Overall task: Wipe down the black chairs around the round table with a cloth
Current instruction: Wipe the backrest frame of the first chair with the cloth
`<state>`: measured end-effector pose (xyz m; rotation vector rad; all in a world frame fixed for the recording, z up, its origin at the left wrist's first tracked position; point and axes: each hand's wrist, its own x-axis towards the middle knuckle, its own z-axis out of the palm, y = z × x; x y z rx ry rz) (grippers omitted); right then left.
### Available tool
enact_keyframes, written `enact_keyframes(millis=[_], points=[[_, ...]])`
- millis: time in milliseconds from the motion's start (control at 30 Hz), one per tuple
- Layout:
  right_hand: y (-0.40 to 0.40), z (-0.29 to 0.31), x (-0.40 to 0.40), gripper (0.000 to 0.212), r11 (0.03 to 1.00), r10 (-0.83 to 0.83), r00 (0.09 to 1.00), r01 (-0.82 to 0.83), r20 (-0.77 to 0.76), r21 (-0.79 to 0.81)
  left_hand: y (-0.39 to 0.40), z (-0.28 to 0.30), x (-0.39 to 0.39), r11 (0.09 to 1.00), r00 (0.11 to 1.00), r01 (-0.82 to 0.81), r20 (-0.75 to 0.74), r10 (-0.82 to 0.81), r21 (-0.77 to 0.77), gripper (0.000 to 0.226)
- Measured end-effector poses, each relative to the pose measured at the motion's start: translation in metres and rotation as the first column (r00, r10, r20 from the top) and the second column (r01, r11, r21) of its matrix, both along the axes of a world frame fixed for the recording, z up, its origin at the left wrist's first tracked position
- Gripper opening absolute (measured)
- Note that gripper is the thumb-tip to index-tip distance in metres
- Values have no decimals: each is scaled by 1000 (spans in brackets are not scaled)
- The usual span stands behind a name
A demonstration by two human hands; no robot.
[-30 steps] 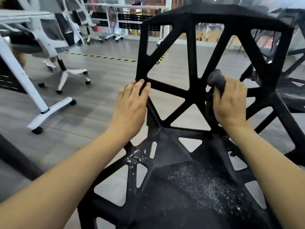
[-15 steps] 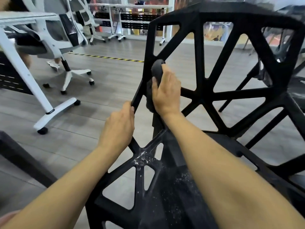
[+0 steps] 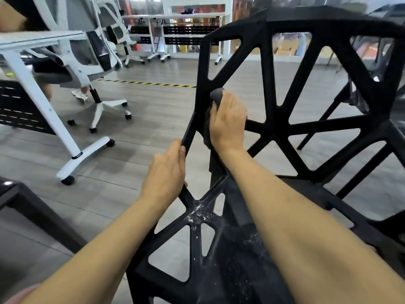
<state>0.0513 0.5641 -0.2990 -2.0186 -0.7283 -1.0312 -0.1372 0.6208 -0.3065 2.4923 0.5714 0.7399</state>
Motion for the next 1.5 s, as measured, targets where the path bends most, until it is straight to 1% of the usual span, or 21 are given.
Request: enact_keyframes(millis=[133, 200, 267, 333, 400, 433, 500, 567, 667, 733, 800, 867, 1000, 1067, 1133, 1167, 1233, 1300, 1367, 1400, 1500], points=[[-26, -11, 22, 33, 987, 37, 995, -22, 97, -156, 1, 1, -2, 999, 999, 35, 38, -35, 3, 22], [-52, -19, 35, 34, 986, -19, 998, 29, 60, -165, 2, -1, -1, 999, 998, 42, 41, -41, -15, 23], [-66, -21, 36, 35, 988, -32, 999, 32, 3, -154, 2, -2, -1, 999, 998, 38, 43, -38, 6, 23], [-67, -14, 27, 32, 997, 14, 1000, -15, -12, -82, 2, -4, -1, 999, 998, 24, 52, -26, 43, 24], [-59, -2, 9, 28, 993, 107, 991, -110, 76, 37, 2, -4, 1, 999, 997, 27, 70, -30, 36, 27], [-51, 3, -3, 30, 984, 162, 977, -171, 141, 53, 2, -5, 3, 999, 997, 24, 78, -27, 33, 29], [-29, 5, -27, 35, 956, 289, 935, -293, 207, -11, 3, -6, 7, 999, 998, -2, 68, -1, 44, 31], [-9, -6, -40, 39, 934, 358, 924, -352, 134, -63, 5, -5, 11, 999, 999, -10, 48, 8, 48, 29], [-7, -25, -47, 45, 921, 387, 920, -389, -65, -24, 10, -5, 15, 999, 998, 27, 50, -29, 45, 29], [-27, -53, -48, 49, 938, 330, 934, -341, -137, -66, 15, -7, 18, 996, 999, 7, 33, -10, 84, 26], [-56, -88, -54, 51, 943, 258, 942, -294, -216, -157, 19, -8, 21, 997, 1000, 10, 25, -12, 81, 25], [-78, -105, -55, 50, 926, 231, 914, -312, -333, -214, 21, -8, 26, 997, 999, 31, 13, -32, 66, 25], [-86, -93, -50, 42, 899, 173, 862, -336, -476, -282, 18, -4, 27, 996, 999, 30, 24, -32, 81, 22], [-88, -89, -52, 42, 898, 169, 822, -357, -544, -259, 18, -4, 22, 998, 999, 33, 39, -35, 58, 22], [-91, -91, -58, 41, 905, 177, 780, -369, -601, -213, 17, -3, 18, 999, 997, 52, 50, -51, -13, 24], [-92, -92, -61, 45, 904, 187, 761, -381, -621, -194, 17, -3, 17, 996, 996, 70, 51, -67, -52, 24], [-91, -93, -66, 64, 883, 190, 747, -414, -637, -221, 15, 2, 13, 991, 995, 100, 34, -97, -91, 24], [-91, -97, -66, 71, 859, 156, 777, -412, -610, -304, 17, 2, -1, 993, 993, 115, -15, -116, -37, 26], [-87, -98, -68, 62, 860, 80, 827, -339, -556, -381, 18, -9, -30, 994, 994, 106, -38, -105, 13, 26], [-84, -96, -70, 57, 866, 37, 846, -293, -532, -406, 16, -17, -48, 995, 995, 100, -29, -99, 6, 26], [-72, -86, -86, 48, 880, -56, 832, -220, -552, -422, 6, -38, -84, 983, 993, 114, 48, -108, -146, 29]])
